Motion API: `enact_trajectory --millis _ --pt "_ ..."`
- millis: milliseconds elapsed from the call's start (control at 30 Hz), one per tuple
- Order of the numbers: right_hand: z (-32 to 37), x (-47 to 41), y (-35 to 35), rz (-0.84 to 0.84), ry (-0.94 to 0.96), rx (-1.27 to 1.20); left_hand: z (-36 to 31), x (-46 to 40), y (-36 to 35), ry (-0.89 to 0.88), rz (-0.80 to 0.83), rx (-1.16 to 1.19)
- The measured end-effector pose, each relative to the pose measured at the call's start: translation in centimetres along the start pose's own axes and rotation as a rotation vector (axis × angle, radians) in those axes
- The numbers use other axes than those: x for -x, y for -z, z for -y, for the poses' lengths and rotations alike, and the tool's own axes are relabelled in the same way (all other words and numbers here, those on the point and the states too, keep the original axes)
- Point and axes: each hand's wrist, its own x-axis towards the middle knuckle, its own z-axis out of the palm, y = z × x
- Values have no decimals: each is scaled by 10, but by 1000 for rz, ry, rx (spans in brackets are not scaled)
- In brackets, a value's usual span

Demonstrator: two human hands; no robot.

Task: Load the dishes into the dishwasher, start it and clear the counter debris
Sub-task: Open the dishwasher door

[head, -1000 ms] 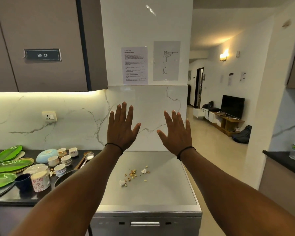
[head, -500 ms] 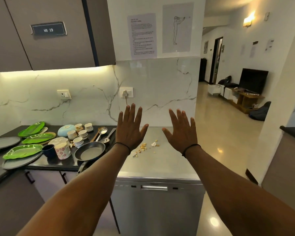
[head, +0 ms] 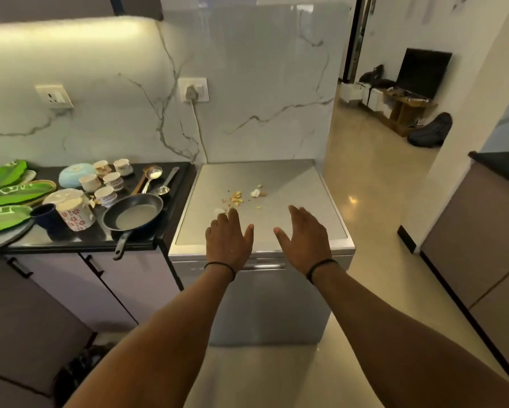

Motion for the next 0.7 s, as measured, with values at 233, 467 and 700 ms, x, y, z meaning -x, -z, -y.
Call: enact_trajectory --millis 233,467,700 --pt "-20 15 -73 179 -579 -663 8 19 -79 676 234 591" --pt "-50 11 -149 233 -1193 -1369 19 21 -139 1214 387 1385" --pt "-60 -9 -207 139 -1260 -1466 35 18 -200 1252 343 1651"
